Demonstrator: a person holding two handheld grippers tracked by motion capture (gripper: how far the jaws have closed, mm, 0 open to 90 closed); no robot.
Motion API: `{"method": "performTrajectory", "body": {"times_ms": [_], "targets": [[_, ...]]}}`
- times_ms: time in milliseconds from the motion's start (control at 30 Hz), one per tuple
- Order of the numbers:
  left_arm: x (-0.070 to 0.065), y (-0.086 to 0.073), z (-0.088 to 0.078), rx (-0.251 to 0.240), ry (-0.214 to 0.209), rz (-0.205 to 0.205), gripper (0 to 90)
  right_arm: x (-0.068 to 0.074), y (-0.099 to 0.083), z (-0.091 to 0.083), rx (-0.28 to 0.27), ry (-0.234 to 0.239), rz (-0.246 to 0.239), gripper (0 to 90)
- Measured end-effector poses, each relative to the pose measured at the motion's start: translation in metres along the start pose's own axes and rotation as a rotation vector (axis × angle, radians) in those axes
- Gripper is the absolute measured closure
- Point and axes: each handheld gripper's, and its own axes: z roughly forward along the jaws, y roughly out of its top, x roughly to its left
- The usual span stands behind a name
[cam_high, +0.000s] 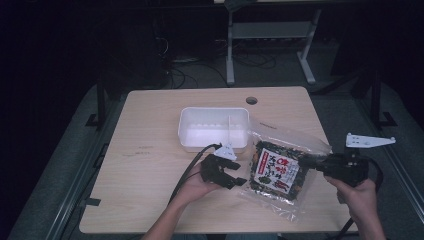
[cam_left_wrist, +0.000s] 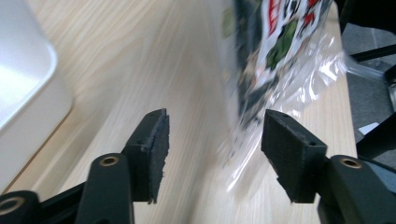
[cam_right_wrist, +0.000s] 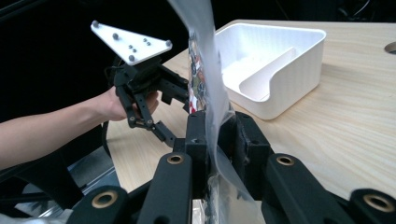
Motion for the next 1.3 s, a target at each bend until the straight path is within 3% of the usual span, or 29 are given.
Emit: {"method": "performTrajectory", "body": {"times_ms": [233, 567, 800, 1300], "targets": [[-0.002, -0.011, -0.014, 0.013, 0.026, 0.004, 37.5, 0.007, 0.003, -0.001, 0.002, -0.035, -0.006, 77.5], [-0.003, -0.042, -0.039, 0.014, 0.054, -0.025, 35.6, 0.028, 0.012, -0.004, -0.013, -0.098, -0.045, 77.6], [-0.006, -0.055, -0.053, 0.014, 0.071, -0.03, 34.9, 0.035, 0.019, -0.002, -0.038, -0.112, -0.052, 77.6], [-0.003, -0.093, -0.084, 0.017, 0.121, -0.083, 32.2, 0.053, 0.045, 0.011, -0.076, -0.136, -0.106, 77.6]]}}
